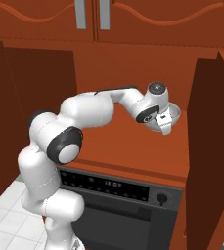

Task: Move the bowls from the cabinet to the plates on the dining table.

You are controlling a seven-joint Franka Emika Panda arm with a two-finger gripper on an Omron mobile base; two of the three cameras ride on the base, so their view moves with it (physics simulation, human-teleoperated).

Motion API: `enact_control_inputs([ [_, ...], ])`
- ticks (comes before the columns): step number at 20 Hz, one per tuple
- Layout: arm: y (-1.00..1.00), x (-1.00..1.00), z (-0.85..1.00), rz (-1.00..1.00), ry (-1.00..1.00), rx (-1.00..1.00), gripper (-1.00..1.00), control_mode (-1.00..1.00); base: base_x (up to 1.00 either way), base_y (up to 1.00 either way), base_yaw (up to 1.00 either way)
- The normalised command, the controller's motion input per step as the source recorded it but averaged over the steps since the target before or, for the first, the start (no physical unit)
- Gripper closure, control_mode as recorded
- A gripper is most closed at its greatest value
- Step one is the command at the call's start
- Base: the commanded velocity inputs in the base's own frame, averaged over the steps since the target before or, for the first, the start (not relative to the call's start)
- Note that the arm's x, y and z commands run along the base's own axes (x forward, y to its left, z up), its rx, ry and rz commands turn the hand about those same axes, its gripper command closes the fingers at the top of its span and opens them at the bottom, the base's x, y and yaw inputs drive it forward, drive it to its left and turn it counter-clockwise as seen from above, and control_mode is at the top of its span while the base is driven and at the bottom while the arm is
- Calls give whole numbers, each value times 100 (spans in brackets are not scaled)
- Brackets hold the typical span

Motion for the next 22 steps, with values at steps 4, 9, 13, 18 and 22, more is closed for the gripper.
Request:
enact_control_inputs([
  [4,0,12,-2,0,0,-1,-100,-100,0,0,0],
  [9,0,3,-1,0,0,0,100,-100,0,0,0],
  [13,0,0,0,0,0,0,100,-100,0,0,0],
  [18,0,0,0,0,0,0,100,-100,0,0,0],
  [22,0,-2,0,0,1,0,100,-100,0,0,0],
])
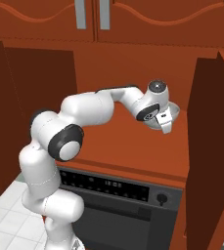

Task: Move the bowls from the cabinet to the plates on the dining table.

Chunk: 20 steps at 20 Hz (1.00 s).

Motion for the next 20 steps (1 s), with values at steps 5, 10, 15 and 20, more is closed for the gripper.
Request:
enact_control_inputs([
  [5,0,-26,37,2,-4,5,100,-100,0,0,0],
  [10,0,-46,47,6,-11,5,100,-100,0,0,0],
  [15,10,-66,39,10,-13,1,100,-100,0,0,0],
  [20,19,-69,33,11,-16,0,100,-100,0,0,0],
])
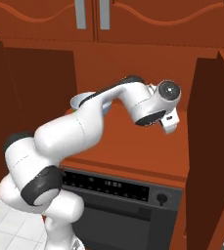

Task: Move the bowls from the cabinet to the plates on the dining table.

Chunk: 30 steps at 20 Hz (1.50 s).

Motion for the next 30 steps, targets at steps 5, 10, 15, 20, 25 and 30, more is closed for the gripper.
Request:
enact_control_inputs([
  [5,21,-69,30,11,-15,0,100,-100,0,0,0],
  [10,29,-73,19,12,-9,-6,100,-100,0,0,0],
  [15,39,-76,7,15,-1,-16,100,-100,0,0,0],
  [20,53,-75,1,17,1,-25,100,-100,0,0,0],
  [25,51,-78,0,17,3,-27,100,-100,0,0,0],
  [30,37,-81,-8,18,0,-23,100,-100,0,0,0],
])
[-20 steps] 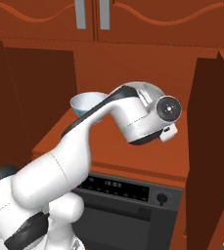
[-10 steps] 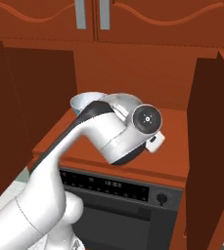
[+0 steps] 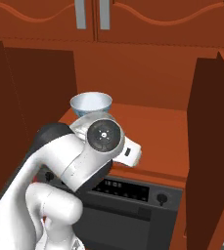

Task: Move the bowls from the cabinet to the plates on the dining table.

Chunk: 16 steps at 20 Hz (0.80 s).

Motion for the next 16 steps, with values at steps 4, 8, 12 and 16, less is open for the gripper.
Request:
enact_control_inputs([
  [4,11,-87,-18,13,0,-14,100,-100,0,0,0],
  [8,0,-37,-3,4,-4,-1,100,-100,0,0,0],
  [12,0,0,0,0,0,0,100,-100,0,0,0],
  [16,0,0,0,0,0,0,100,100,0,0,0],
])
